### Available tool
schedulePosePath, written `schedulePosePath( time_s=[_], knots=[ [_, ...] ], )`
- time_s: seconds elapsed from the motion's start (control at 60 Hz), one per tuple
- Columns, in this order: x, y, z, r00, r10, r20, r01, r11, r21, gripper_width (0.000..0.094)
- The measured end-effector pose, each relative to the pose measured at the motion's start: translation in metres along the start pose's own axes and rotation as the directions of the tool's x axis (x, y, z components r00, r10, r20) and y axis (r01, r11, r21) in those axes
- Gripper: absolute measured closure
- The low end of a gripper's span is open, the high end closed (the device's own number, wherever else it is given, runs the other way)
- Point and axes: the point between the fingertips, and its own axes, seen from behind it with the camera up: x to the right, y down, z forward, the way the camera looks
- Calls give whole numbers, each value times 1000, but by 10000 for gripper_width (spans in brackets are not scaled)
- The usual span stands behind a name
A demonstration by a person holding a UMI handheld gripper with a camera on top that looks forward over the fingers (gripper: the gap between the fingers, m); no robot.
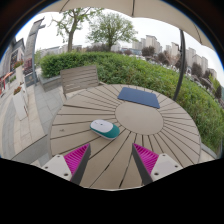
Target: Arrange mouse
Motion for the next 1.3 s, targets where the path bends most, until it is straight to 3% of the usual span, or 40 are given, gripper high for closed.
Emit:
schedulePosePath(
  time_s=[0.35,0.65,0.817,0.867,0.9,0.917,0.933,0.95,1.117,1.3],
  knots=[
    [1,-10,88,999,33,-4,-33,999,-3,77],
    [19,-38,131,998,58,-32,-58,998,-13,84],
    [16,-38,133,999,44,0,-44,999,-24,107],
    [16,-38,133,999,51,5,-50,998,-29,132],
    [15,-39,134,999,49,9,-48,998,-32,201],
    [14,-39,134,999,45,14,-44,998,-35,288],
    [14,-40,135,999,31,14,-31,999,-36,458],
    [18,-41,136,1000,26,2,-25,999,-39,494],
    [15,-71,136,995,78,66,-73,994,-83,533],
    [58,-190,148,991,97,90,-99,995,25,533]
  ],
)
